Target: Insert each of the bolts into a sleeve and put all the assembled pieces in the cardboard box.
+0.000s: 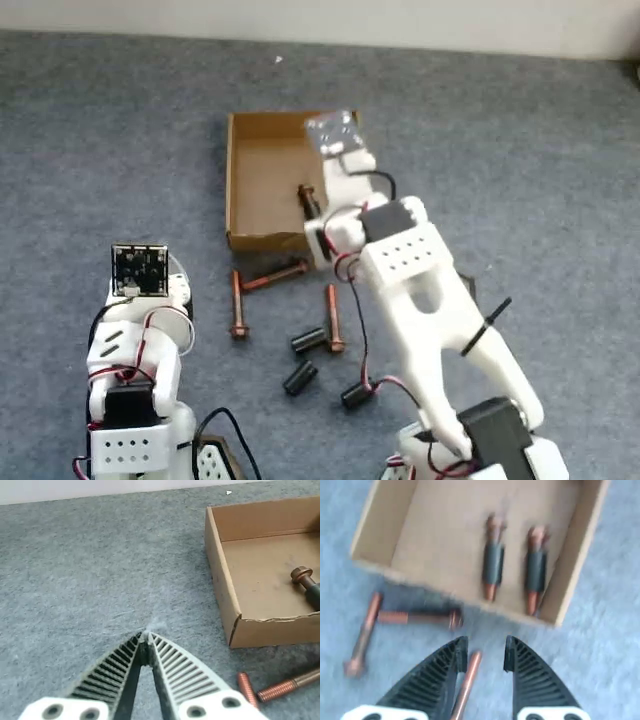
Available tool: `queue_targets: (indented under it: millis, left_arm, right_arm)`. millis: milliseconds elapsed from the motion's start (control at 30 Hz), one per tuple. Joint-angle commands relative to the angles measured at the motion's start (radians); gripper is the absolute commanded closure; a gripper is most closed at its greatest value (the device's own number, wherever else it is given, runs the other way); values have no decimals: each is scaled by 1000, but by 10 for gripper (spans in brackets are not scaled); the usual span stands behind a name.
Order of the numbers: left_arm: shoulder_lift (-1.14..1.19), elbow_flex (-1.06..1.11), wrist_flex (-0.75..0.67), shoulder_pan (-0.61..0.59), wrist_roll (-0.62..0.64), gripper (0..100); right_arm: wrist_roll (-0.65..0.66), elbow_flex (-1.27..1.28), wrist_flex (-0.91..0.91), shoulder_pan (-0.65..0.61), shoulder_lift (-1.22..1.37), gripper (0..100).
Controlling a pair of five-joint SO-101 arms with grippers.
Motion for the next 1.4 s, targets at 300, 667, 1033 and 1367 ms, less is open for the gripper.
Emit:
queue_targets:
  millis: [300,667,1033,1367]
  left_arm:
    - [-5,-22,-21,-13,9,993]
    - [-5,-22,-21,-15,9,993]
    - [-5,-22,-38,-42,9,993]
    - [-5,-24,-40,-73,9,993]
  right_arm:
    - [-163,163,265,-61,-214,883]
    - [-585,412,33,-262,-216,882]
    - [-763,311,18,-363,-77,789]
    - [-796,130,12,-300,173,789]
